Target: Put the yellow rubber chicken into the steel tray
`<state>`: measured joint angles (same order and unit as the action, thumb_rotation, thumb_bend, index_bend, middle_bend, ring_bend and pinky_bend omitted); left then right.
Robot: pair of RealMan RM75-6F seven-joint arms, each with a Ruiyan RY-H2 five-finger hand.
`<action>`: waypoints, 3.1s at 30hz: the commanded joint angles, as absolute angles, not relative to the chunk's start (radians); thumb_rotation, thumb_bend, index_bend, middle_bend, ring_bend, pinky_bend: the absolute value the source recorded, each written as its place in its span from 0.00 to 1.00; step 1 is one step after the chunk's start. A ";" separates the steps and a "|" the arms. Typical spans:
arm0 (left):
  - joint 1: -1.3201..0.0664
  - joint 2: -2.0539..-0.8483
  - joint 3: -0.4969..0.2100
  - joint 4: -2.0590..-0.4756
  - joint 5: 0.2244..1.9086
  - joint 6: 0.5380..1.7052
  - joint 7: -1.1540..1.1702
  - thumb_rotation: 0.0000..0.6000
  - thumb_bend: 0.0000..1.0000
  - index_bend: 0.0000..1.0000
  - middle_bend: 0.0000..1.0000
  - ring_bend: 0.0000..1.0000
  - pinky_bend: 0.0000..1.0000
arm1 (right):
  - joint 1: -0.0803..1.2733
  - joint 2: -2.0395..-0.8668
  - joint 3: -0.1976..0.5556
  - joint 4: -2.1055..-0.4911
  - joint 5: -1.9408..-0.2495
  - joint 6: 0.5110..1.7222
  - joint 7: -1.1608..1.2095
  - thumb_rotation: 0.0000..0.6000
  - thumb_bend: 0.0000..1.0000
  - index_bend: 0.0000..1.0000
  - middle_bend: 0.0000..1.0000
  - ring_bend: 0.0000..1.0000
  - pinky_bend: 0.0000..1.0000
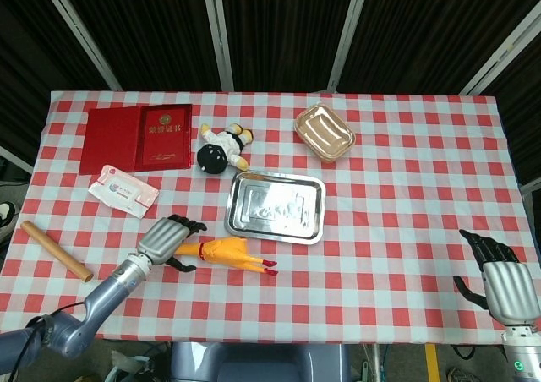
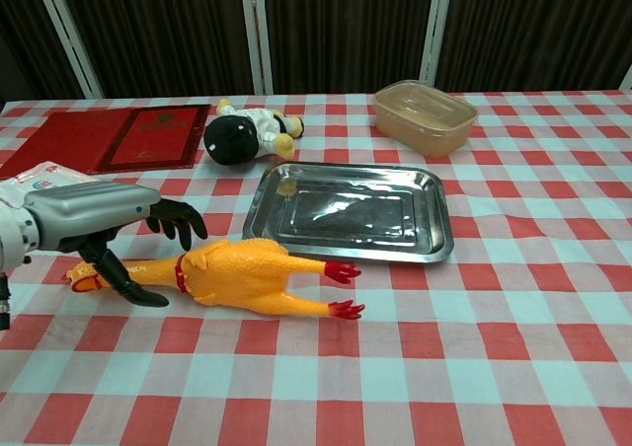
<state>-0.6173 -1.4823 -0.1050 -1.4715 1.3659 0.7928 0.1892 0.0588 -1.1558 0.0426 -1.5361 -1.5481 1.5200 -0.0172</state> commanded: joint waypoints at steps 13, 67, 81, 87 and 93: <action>-0.651 -1.551 -0.090 -1.432 1.302 0.819 0.244 1.00 0.21 0.33 0.46 0.38 0.39 | 0.041 -1.161 0.043 -1.520 -1.540 1.539 -0.001 1.00 0.30 0.15 0.23 0.22 0.25; -0.893 -1.241 -0.236 -1.708 1.522 0.892 0.338 1.00 0.75 0.64 0.74 0.65 0.69 | 0.448 -0.973 0.122 -1.903 -1.543 1.059 0.714 1.00 0.30 0.17 0.22 0.20 0.29; -0.994 -1.289 -0.264 -1.775 1.335 0.808 0.509 1.00 0.75 0.64 0.74 0.65 0.69 | 0.566 -1.079 0.192 -1.887 -1.341 0.929 0.550 1.00 0.29 0.16 0.21 0.18 0.29; -1.026 -1.309 -0.264 -1.777 1.273 0.805 0.557 1.00 0.75 0.64 0.74 0.65 0.69 | 0.593 -1.115 0.200 -1.869 -1.282 0.900 0.487 1.00 0.29 0.16 0.21 0.18 0.29; -1.058 -1.327 -0.260 -1.775 1.219 0.808 0.610 1.00 0.75 0.64 0.74 0.65 0.69 | 0.608 -1.129 0.204 -1.862 -1.246 0.880 0.450 1.00 0.30 0.16 0.21 0.18 0.29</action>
<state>-1.0475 -1.3200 -0.2621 -1.7756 1.2333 0.8069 0.5977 0.6063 -1.1270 0.2031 -1.8628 -1.2479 0.8816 0.4532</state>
